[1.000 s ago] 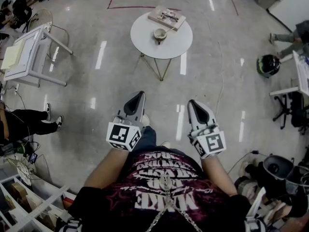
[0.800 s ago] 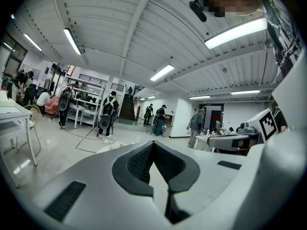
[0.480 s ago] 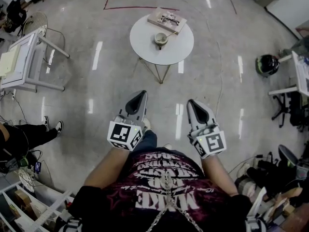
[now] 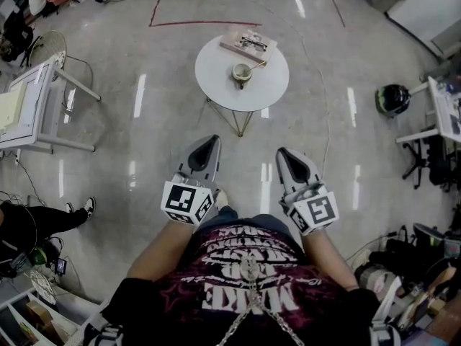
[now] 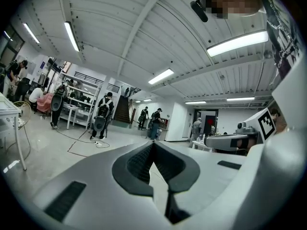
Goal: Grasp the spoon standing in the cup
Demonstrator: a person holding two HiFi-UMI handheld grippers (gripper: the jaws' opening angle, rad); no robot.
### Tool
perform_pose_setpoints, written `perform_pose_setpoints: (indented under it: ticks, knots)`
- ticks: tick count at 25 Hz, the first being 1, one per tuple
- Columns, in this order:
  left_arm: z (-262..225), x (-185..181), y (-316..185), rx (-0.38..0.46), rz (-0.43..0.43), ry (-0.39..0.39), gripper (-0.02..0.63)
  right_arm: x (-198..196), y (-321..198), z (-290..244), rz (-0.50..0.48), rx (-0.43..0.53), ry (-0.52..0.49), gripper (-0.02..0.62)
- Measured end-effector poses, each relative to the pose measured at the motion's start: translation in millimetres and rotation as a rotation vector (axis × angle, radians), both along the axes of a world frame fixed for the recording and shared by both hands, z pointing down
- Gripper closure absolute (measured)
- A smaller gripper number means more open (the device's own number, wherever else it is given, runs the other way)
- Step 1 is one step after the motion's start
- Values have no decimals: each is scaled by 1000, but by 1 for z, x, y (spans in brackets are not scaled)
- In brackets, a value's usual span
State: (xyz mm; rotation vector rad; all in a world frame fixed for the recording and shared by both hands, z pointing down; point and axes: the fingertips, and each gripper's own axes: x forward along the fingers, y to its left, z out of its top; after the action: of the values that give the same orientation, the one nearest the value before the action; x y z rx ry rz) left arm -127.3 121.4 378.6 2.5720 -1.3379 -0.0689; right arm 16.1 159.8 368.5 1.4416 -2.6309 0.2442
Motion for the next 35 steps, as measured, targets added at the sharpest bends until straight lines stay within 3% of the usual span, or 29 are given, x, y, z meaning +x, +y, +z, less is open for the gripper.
perform_pose_setpoints:
  ticks: [10,22,35]
  knots:
    - [-6,-16,-22,26,2,33,581,-10,-17,-13,22,37,25,558]
    - [-11,-21,-49,35,-25,8,581,-9,-47,-13,-4,51,-12,558]
    - [10,-12,-107,-31,-57,-15,581,4,-110,7,-24,-8,-38,558]
